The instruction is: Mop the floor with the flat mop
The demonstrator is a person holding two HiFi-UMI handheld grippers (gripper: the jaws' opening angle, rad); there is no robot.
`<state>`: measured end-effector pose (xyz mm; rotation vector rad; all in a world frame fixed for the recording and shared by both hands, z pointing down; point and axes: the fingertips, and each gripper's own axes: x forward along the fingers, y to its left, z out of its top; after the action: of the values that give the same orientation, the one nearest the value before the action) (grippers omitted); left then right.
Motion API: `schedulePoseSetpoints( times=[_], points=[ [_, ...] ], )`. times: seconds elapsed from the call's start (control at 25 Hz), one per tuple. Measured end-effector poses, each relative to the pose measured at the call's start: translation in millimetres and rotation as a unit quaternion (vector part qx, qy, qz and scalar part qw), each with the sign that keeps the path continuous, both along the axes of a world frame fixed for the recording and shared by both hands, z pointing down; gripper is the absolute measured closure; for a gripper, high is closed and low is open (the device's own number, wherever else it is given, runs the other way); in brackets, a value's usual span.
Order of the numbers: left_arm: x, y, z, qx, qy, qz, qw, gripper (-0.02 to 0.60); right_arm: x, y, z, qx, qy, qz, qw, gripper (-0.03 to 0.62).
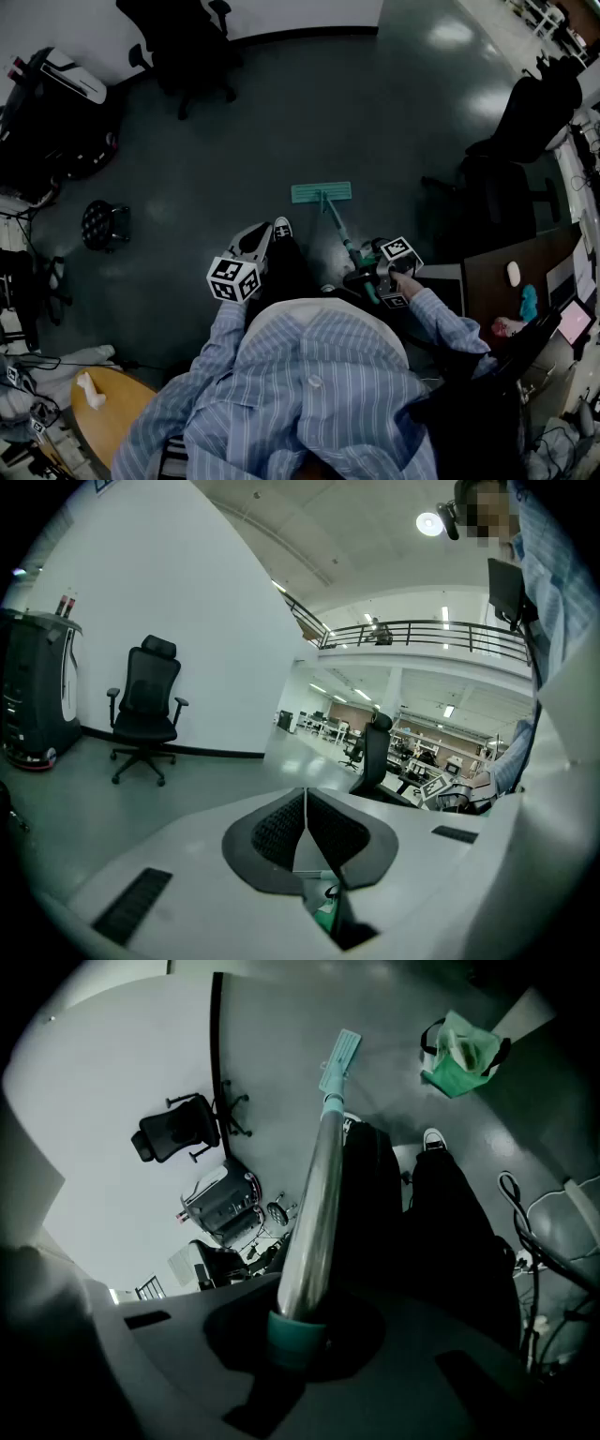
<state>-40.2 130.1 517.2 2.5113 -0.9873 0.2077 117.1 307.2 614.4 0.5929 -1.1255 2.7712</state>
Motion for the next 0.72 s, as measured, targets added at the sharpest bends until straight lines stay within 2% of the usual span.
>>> schedulePoseSetpoints(
  times=[0.36, 0.72],
  points=[
    [-3.3, -0.9, 0.3, 0.000, 0.000, -0.003, 1.0000, 0.572, -0.5, -2.3, 0.6, 0.002, -0.001, 0.002, 1.000, 0.569],
    [-1.1, 2.4, 4.4, -0.008, -0.004, 0.004, 0.9999, 0.572, 0.3, -2.0, -1.1, 0.019, 0.002, -0.040, 0.999, 0.569]
  ],
)
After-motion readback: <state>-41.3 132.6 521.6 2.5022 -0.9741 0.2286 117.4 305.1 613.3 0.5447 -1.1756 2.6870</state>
